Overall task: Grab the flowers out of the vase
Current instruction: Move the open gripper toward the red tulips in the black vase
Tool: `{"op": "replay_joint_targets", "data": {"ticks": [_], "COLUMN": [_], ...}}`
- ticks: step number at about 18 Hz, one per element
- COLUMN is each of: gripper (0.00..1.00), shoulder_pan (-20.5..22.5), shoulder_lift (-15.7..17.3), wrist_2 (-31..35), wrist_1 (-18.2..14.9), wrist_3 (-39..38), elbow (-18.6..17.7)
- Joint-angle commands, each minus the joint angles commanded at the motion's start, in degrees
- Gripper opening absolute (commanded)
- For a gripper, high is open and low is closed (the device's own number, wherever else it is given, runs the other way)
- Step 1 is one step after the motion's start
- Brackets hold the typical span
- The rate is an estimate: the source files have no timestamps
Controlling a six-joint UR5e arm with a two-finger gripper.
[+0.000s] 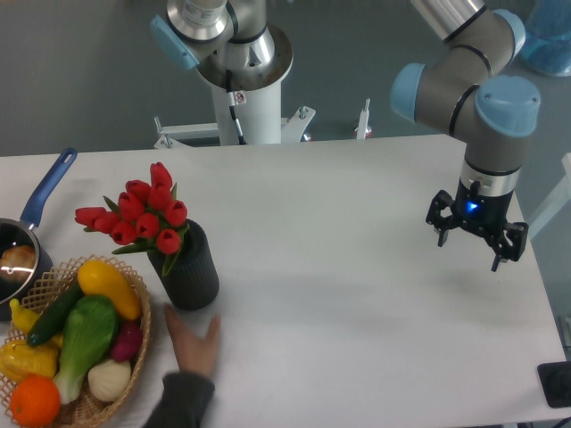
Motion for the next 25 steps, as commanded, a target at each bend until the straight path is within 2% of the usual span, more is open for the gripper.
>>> {"op": "replay_joint_targets", "data": {"ticks": [5,11,15,16,19,23,25], "gripper": [1.0,1.0,1.0,1.0,1.0,1.0,1.0], "shoulder_pan": [0.0,1.76,1.93,1.76,2.02,1.23,1.14], "shoulder_lift": [0.0,0.17,1.66,2.54,4.65,8.69,10.89], "wrist_2": [0.0,-6.49,-19.13,-22.12,-32.05,-37.69,-43.03], "wrist_1": [0.18,1.93,1.67,1.93,1.58,1.14,0.71], "wrist_3": [-0.09,1.23,6.58,6.68,6.77,6.59,6.59], "elbow": [-1.23,-8.78,-13.34,-15.71,-18.88,-22.84,-26.09]}}
